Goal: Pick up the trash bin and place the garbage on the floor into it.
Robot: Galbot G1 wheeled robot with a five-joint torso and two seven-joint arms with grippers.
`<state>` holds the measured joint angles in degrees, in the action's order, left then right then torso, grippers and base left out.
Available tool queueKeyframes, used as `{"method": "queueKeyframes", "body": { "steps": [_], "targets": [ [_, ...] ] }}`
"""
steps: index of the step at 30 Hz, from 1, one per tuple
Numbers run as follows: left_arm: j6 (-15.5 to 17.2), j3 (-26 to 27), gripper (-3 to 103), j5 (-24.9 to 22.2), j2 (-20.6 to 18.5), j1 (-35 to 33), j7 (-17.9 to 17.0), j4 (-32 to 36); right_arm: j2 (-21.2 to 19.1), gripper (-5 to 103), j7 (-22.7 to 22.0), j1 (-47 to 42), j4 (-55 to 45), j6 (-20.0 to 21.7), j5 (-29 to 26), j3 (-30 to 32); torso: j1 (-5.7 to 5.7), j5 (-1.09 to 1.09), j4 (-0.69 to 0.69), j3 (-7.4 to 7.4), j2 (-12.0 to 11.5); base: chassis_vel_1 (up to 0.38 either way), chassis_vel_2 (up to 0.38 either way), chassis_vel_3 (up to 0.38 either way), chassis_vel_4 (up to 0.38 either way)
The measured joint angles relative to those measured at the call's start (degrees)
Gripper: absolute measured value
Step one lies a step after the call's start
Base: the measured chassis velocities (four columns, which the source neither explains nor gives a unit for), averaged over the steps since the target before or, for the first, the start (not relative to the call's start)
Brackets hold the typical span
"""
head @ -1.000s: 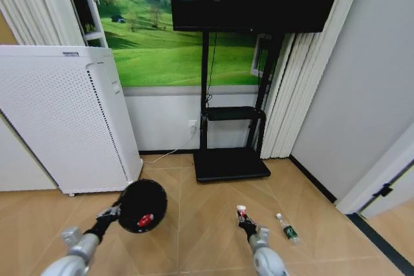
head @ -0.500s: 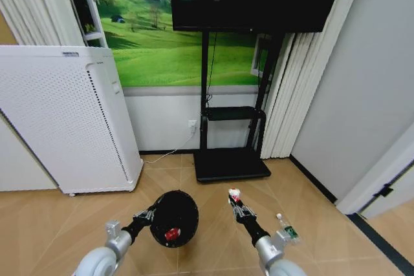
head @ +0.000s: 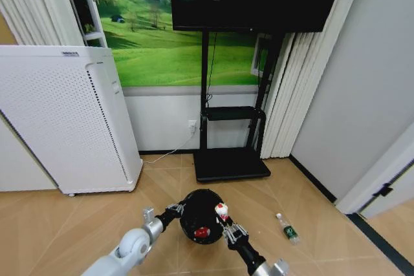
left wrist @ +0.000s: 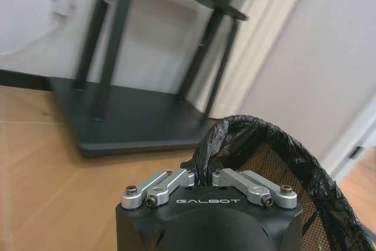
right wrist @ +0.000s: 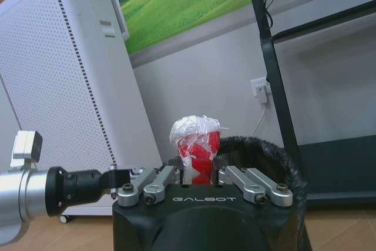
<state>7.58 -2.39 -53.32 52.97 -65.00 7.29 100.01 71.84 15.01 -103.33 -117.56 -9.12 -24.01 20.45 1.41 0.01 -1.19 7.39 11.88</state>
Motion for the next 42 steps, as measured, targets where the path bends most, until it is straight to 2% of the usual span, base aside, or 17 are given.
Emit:
{"method": "queueKeyframes", "body": {
  "steps": [1, 4, 11, 12, 15, 20, 23, 24, 27, 29, 30, 33, 35, 38, 39, 40, 42],
  "targets": [
    [0.49, -0.48, 7, -0.04, 0.07, 0.14, 1.89, 0.14, 0.17, 24, -0.37, 0.09, 0.77, -0.06, 0.56, -0.3, 0.0, 0.0, 0.01, 0.0, 0.0, 0.0, 0.0, 0.0, 0.0],
    [0.71, -0.28, 7, 0.33, -0.02, -0.82, 3.57, 0.51, 0.25, 24, -0.96, 0.48, 1.43, -0.05, 0.68, -0.42, 0.0, 0.0, 0.01, 0.0, 0.0, 0.0, 0.0, 0.0, 0.0],
    [0.7, 1.81, 7, 1.26, -0.79, -3.23, 4.66, 1.13, -0.15, 20, -1.91, 0.83, 1.75, 0.08, 0.26, -0.33, 0.0, -0.01, 0.03, 0.0, 0.0, 0.0, 0.0, 0.0, 0.0],
    [0.65, 2.04, 7, 1.26, -0.83, -3.45, 4.67, 1.42, -0.15, 30, -1.97, 0.83, 1.74, 0.11, 0.12, -0.34, 0.0, -0.01, 0.02, 0.0, 0.0, 0.0, 0.0, 0.0, 0.0],
    [0.6, 2.17, 7, 1.26, -0.78, -3.69, 4.63, 1.75, -0.05, 35, -2.0, 0.82, 1.65, 0.12, -0.02, -0.39, 0.0, -0.01, 0.02, 0.0, 0.0, 0.0, 0.0, 0.0, 0.0],
    [0.48, 2.38, 7, 1.61, -0.42, -4.42, 4.39, 2.21, 0.25, 57, -2.0, 0.38, 1.21, -0.09, -0.01, -0.23, 0.0, -0.01, 0.02, 0.0, 0.0, 0.0, 0.0, 0.0, 0.0],
    [0.48, 2.64, 7, 1.66, -0.34, -4.66, 4.37, 2.37, 0.27, 62, -2.0, 0.27, 1.16, -0.15, 0.06, -0.06, 0.0, -0.01, 0.02, 0.0, 0.0, 0.0, 0.0, 0.0, 0.0],
    [0.39, 3.71, 7, 1.84, -0.05, -5.4, 4.01, 2.52, 0.35, 73, -2.02, 0.18, 0.91, -0.34, 0.11, 0.16, 0.0, -0.01, 0.01, 0.0, 0.0, 0.0, 0.0, 0.0, 0.0],
    [0.08, 5.22, 7, 1.89, 0.39, -6.38, 2.5, 2.56, 0.59, 79, -2.31, 0.21, 0.53, -1.48, 1.13, 0.37, 0.0, -0.01, 0.02, 0.0, 0.0, 0.0, 0.0, 0.0, 0.0],
    [-0.49, 8.97, 7, 0.98, 0.68, -9.3, -1.09, 3.87, 0.93, 94, -1.59, 0.46, -0.68, -3.28, 3.72, 1.3, 0.0, -0.02, 0.01, 0.0, 0.0, 0.0, 0.0, 0.0, 0.0],
    [-0.49, 8.97, 7, 0.98, 0.68, -9.3, -1.09, 3.87, 0.93, 94, -1.59, 0.46, -0.68, -3.28, 3.72, 1.3, 0.0, -0.02, 0.01, 0.0, 0.0, 0.0, 0.0, 0.0, 0.0],
    [0.09, 12.55, 7, 0.7, 0.91, -11.91, -5.07, 4.87, 0.91, 98, -1.56, 0.62, -1.08, -3.45, 2.77, 1.39, 0.0, -0.01, 0.02, 0.0, 0.0, 0.0, 0.0, 0.0, 0.0],
    [0.59, 17.27, 7, 0.4, 1.68, -14.63, -8.75, 5.27, 1.55, 99, -1.56, 0.46, -0.66, -3.48, 2.68, 2.66, 0.0, -0.02, 0.05, 0.0, 0.0, 0.0, 0.0, 0.0, 0.0],
    [1.34, 19.2, 7, -0.87, 1.39, -15.32, -10.56, 5.86, 2.59, 100, -0.98, -0.5, -0.67, -3.48, 3.55, 4.56, 0.0, -0.01, 0.04, 0.0, 0.0, 0.0, 0.0, 0.0, 0.0],
    [2.63, 21.6, 7, -2.62, 0.41, -16.45, -11.86, 7.1, 3.39, 100, -0.62, -1.03, -0.9, -3.48, 4.22, 6.04, 0.0, -0.05, -0.04, 0.0, 0.0, 0.0, 0.0, 0.0, 0.0],
    [2.63, 21.6, 7, -2.62, 0.41, -16.45, -11.86, 7.1, 3.39, 100, -0.62, -1.03, -0.9, -3.48, 4.22, 6.04, 0.0, -0.05, -0.04, 0.0, 0.0, 0.0, 0.0, 0.0, 0.0],
    [3.67, 26.92, 7, -3.6, -0.12, -19.47, -12.25, 8.19, 3.45, 100, -0.73, 0.46, -0.95, -3.04, 4.39, 6.74, 0.0, -0.01, 0.01, 0.0, 0.0, 0.0, 0.0, 0.0, 0.0]
  ]
}}
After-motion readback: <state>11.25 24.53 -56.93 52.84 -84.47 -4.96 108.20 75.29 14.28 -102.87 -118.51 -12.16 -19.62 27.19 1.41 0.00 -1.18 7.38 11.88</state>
